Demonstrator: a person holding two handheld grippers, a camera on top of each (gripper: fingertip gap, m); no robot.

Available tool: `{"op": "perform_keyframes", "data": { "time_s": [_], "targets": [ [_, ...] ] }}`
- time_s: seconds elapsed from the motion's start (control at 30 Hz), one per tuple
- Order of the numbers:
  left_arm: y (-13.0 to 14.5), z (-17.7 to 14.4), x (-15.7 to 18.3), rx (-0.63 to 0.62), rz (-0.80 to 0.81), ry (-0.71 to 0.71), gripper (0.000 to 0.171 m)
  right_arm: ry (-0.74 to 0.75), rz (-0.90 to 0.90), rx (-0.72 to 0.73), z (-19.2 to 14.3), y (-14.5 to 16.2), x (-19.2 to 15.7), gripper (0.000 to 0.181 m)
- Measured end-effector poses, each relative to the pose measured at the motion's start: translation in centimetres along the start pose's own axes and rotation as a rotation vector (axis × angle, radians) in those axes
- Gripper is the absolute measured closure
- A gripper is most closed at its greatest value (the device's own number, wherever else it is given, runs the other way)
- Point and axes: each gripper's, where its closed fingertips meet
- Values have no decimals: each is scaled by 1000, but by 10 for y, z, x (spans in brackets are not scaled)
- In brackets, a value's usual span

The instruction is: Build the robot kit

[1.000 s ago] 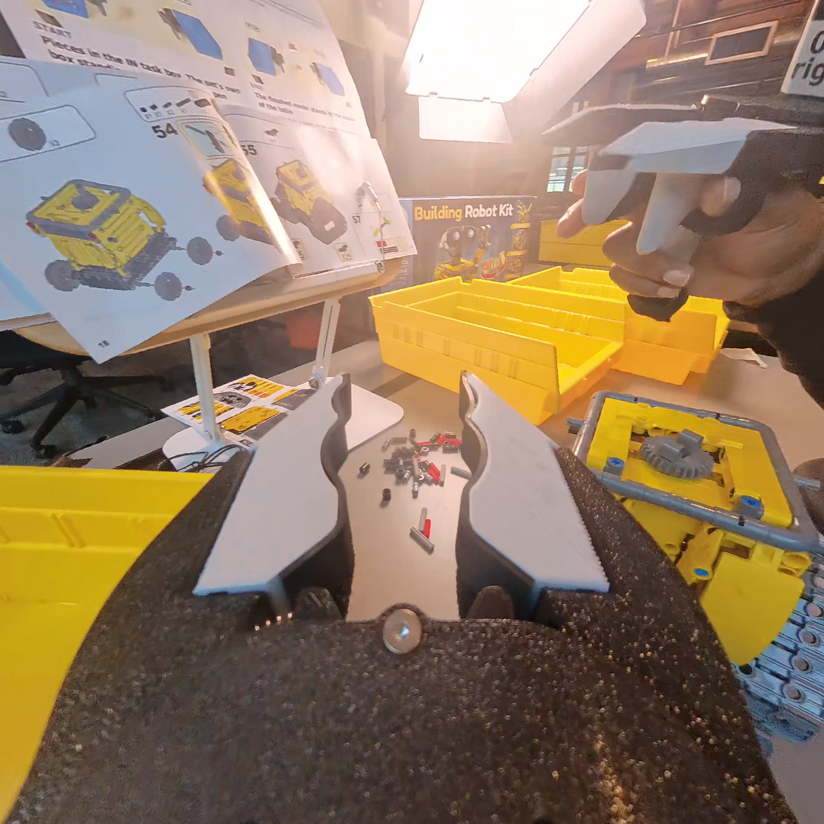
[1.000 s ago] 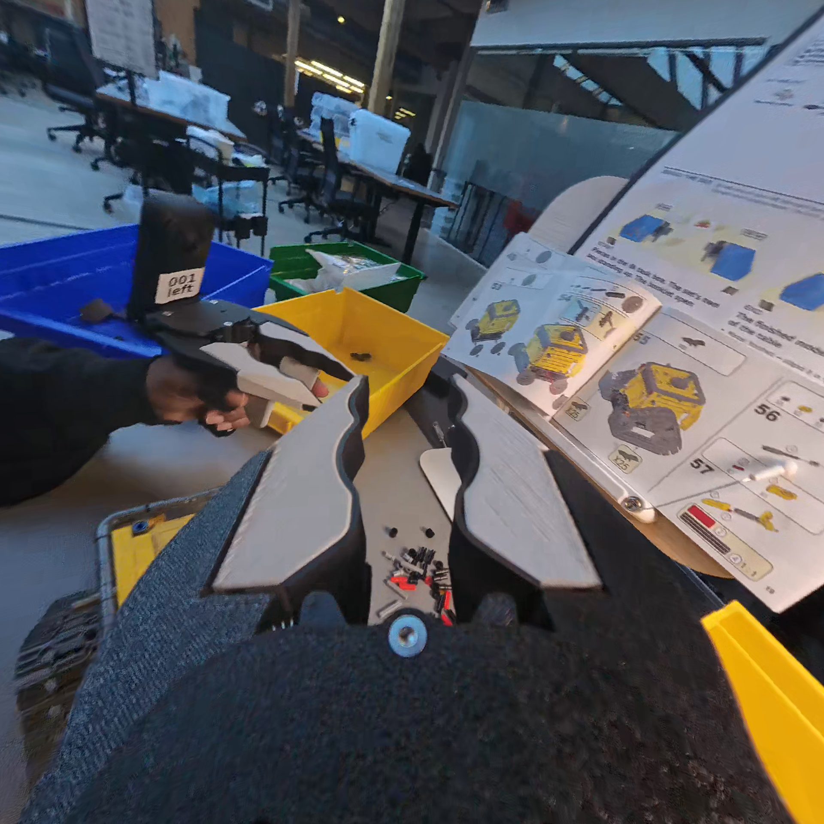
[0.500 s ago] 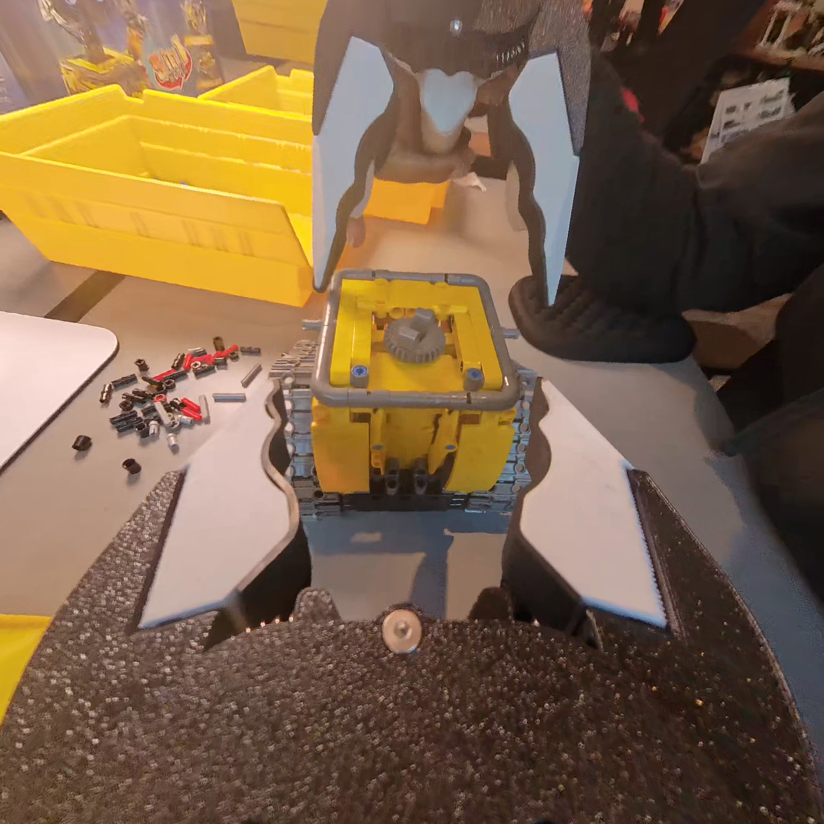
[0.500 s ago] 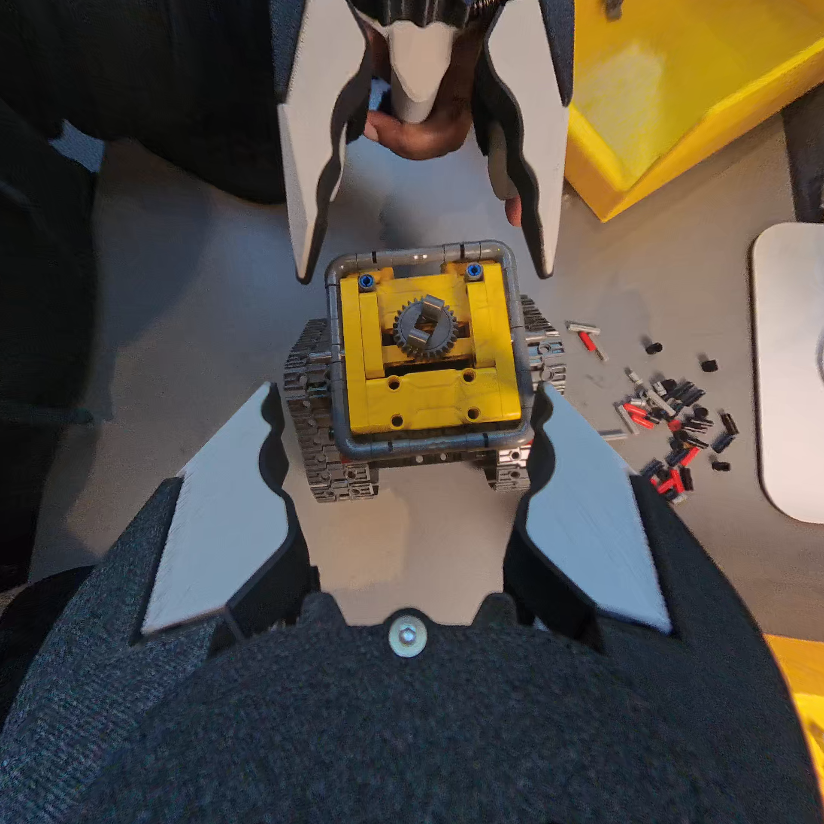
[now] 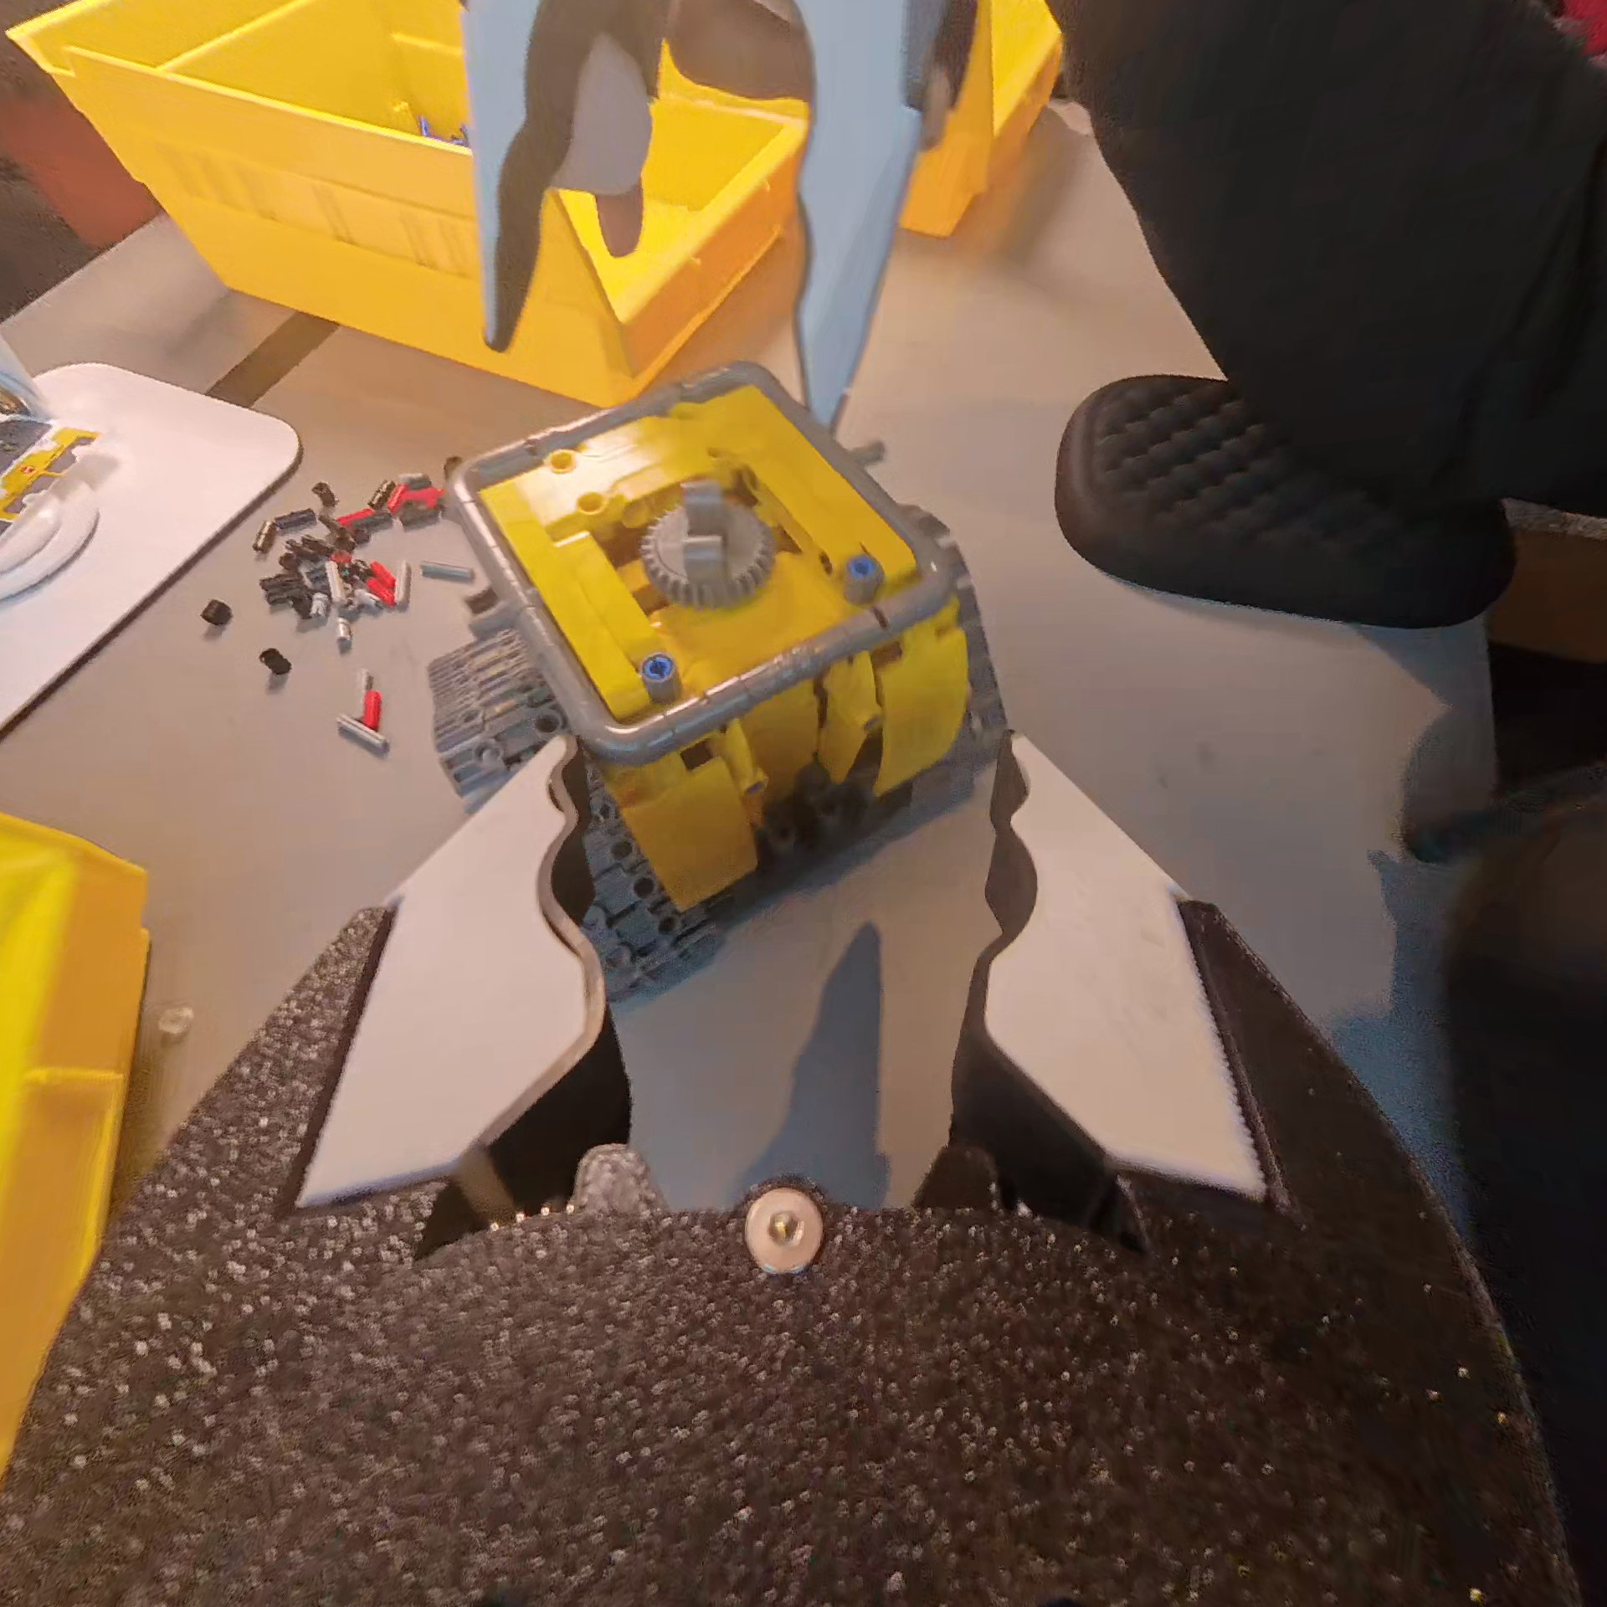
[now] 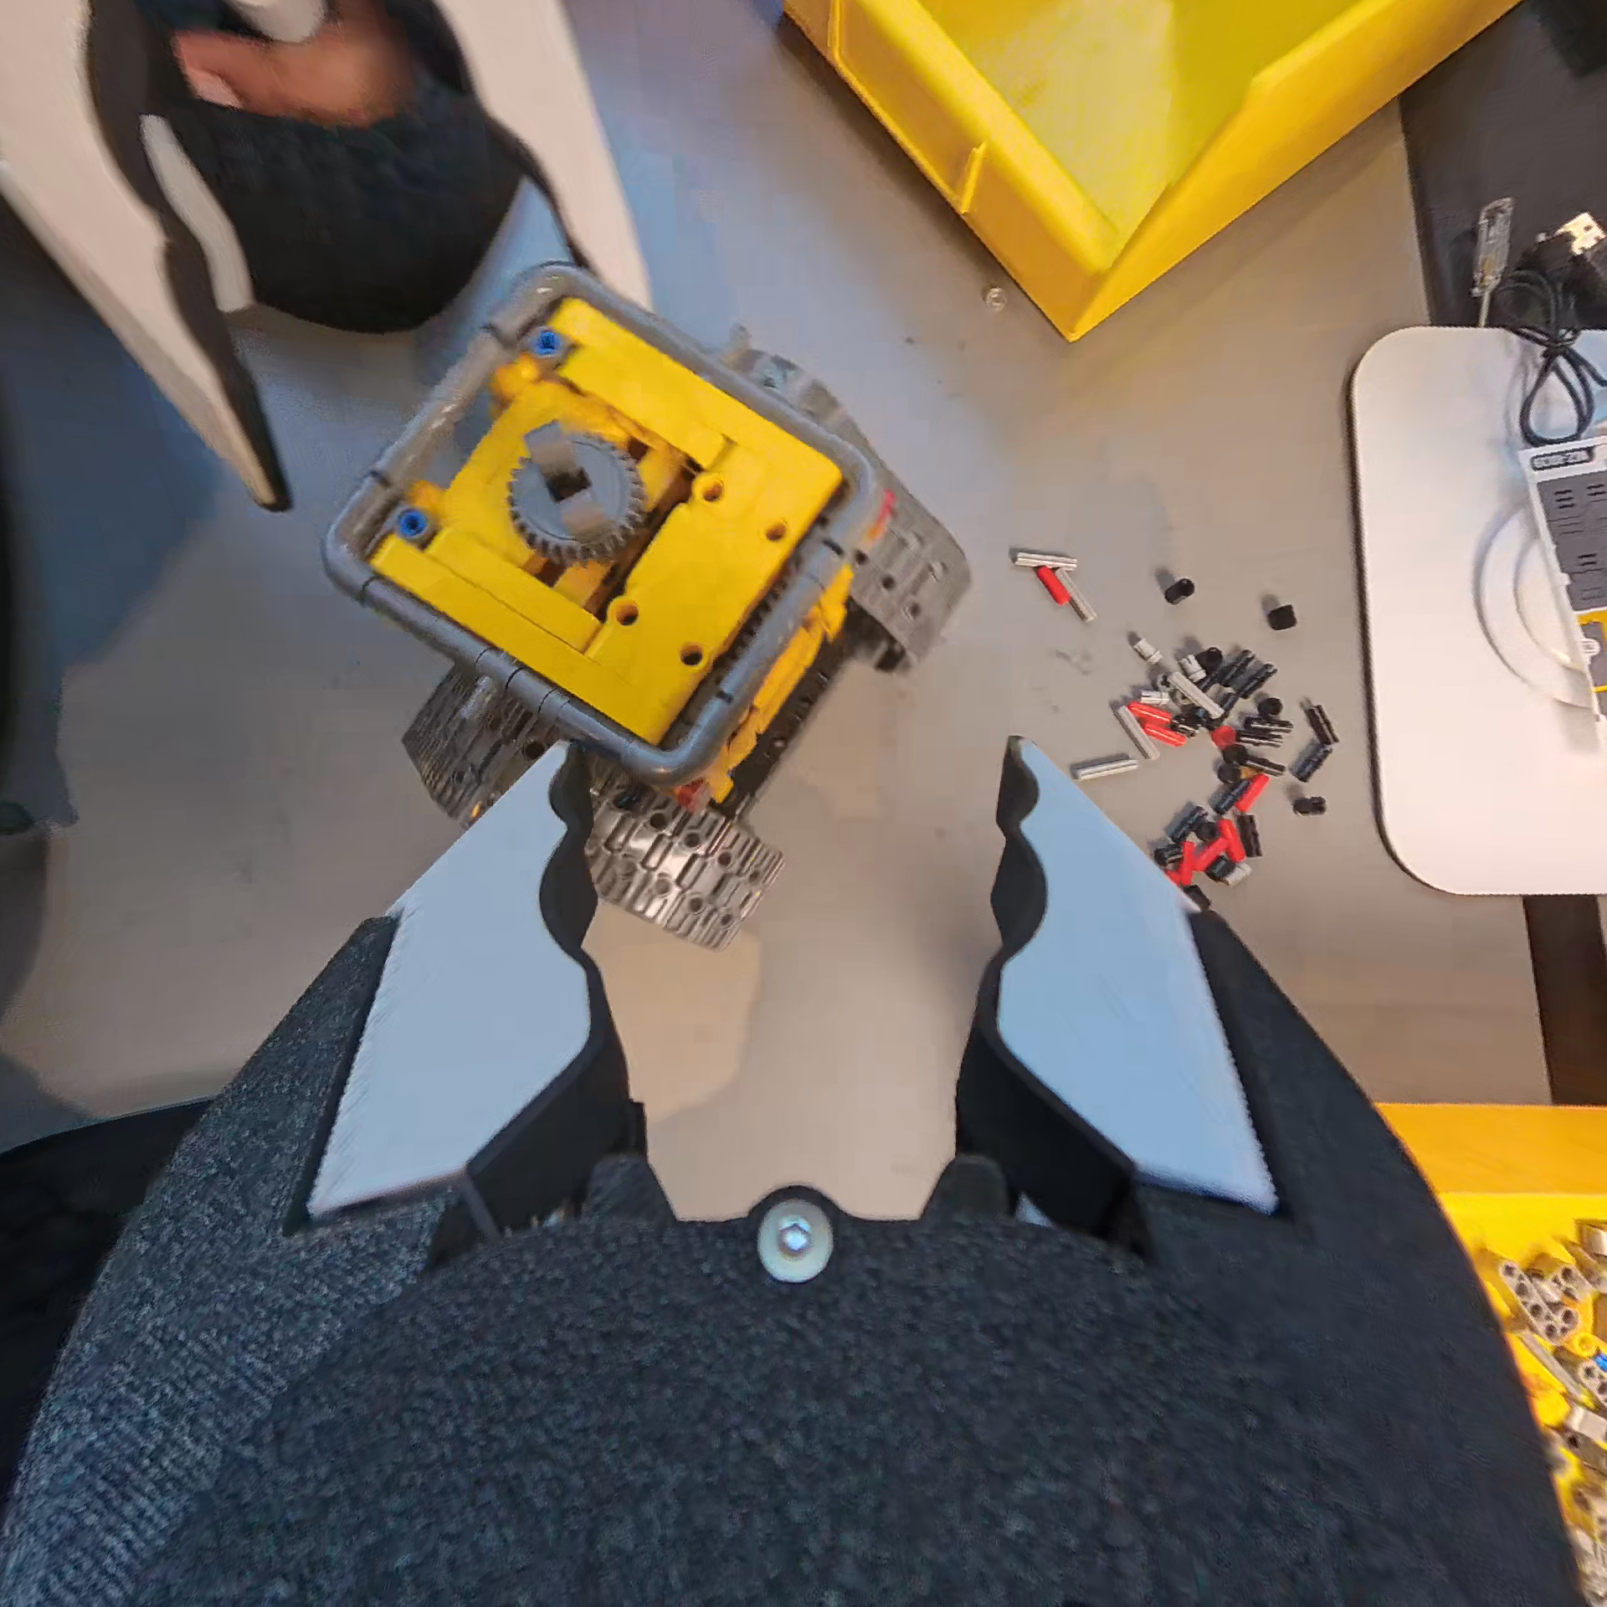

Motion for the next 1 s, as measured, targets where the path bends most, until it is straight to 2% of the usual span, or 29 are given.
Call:
{"op": "perform_keyframes", "data": {
  "time_s": [0.07,0.13,0.17,0.23,0.3,0.37,0.43,0.53,0.6,0.67,0.73,0.8,0.9,1.0],
  "targets": [
    [5,-13,19,-1,28,19,82,45,-16,14,-5,0,9,90],
    [3,-22,44,25,33,89,94,175,-7,36,-14,-3,32,122],
    [-1,-25,59,52,31,138,99,220,-2,58,-15,-8,42,118],
    [-9,-22,84,99,66,216,96,213,-19,114,-9,-21,45,113],
    [-17,-25,93,167,107,263,103,225,-29,110,-11,-24,43,113],
    [-33,-39,84,241,49,309,107,255,-17,85,-26,-18,36,108],
    [-43,-49,56,286,-20,269,106,204,28,93,-39,-15,14,90],
    [-23,-38,10,180,-50,133,94,129,50,38,-36,-13,-23,68],
    [-3,-23,-2,102,-56,97,90,32,41,18,-12,-14,-58,59],
    [7,-7,1,73,-62,92,90,42,97,41,12,-14,-75,56],
    [11,6,9,70,5,58,91,111,161,67,25,-9,-79,55],
    [4,8,17,85,47,37,113,208,195,110,33,-11,-77,51],
    [3,8,25,69,89,10,114,321,186,70,34,-8,-67,63],
    [5,-1,36,99,51,90,115,243,107,-11,38,-6,-65,62]
  ]
}}
Point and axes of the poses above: each gripper's, where its closed fingertips meet, z out along the fingers, y out of its underside, x = y × z across the jaws, and after that the axes turned 15 degrees about -y, right-handed
